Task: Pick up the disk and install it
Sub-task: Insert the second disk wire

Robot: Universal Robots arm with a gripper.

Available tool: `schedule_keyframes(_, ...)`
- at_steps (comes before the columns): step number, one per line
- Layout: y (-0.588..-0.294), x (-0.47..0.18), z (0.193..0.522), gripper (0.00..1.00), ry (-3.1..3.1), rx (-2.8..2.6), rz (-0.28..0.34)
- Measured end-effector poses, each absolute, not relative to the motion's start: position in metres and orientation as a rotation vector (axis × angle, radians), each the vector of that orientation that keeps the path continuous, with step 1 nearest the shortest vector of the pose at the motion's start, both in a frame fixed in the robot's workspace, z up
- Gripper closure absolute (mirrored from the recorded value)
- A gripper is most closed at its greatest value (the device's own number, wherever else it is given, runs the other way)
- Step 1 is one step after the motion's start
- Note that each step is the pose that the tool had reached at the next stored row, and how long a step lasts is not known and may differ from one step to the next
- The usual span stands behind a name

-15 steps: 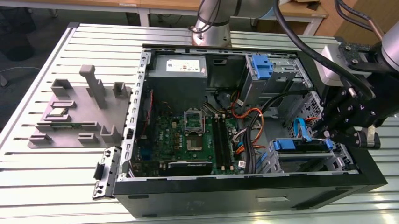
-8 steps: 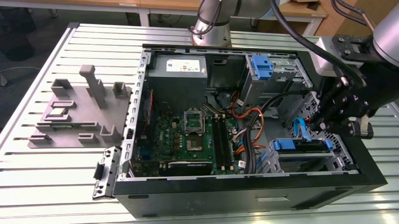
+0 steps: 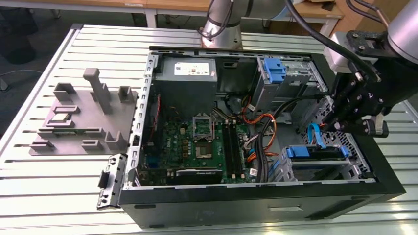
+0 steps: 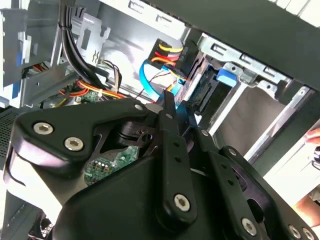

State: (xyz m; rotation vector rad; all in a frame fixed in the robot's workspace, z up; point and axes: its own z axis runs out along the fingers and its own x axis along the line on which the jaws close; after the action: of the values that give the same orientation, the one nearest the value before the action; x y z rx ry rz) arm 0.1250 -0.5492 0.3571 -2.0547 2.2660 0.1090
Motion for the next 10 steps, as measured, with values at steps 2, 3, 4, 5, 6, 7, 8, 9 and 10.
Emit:
schedule_keyframes(2, -0.5484, 0.1285, 0.357, 0.77, 2.265, -2.055, 0.109)
schedule_keyframes(3, -0.548, 0.129, 0.357, 0.77, 2.265, -2.056, 0.109)
schedule_keyframes(4, -0.5478, 0.1294, 0.357, 0.77, 2.265, -2.056, 0.109)
schedule_keyframes(5, -0.5474, 0.1299, 0.357, 0.77, 2.264, -2.056, 0.109)
schedule_keyframes(6, -0.547, 0.1307, 0.357, 0.77, 2.264, -2.057, 0.109)
schedule_keyframes(7, -0.5466, 0.1317, 0.357, 0.77, 2.264, -2.057, 0.109)
schedule_keyframes(8, -0.5462, 0.1328, 0.357, 0.77, 2.263, -2.058, 0.109)
schedule_keyframes(9, -0.5459, 0.1339, 0.357, 0.77, 2.263, -2.058, 0.109)
schedule_keyframes(10, -0.5456, 0.135, 0.357, 0.77, 2.262, -2.059, 0.109)
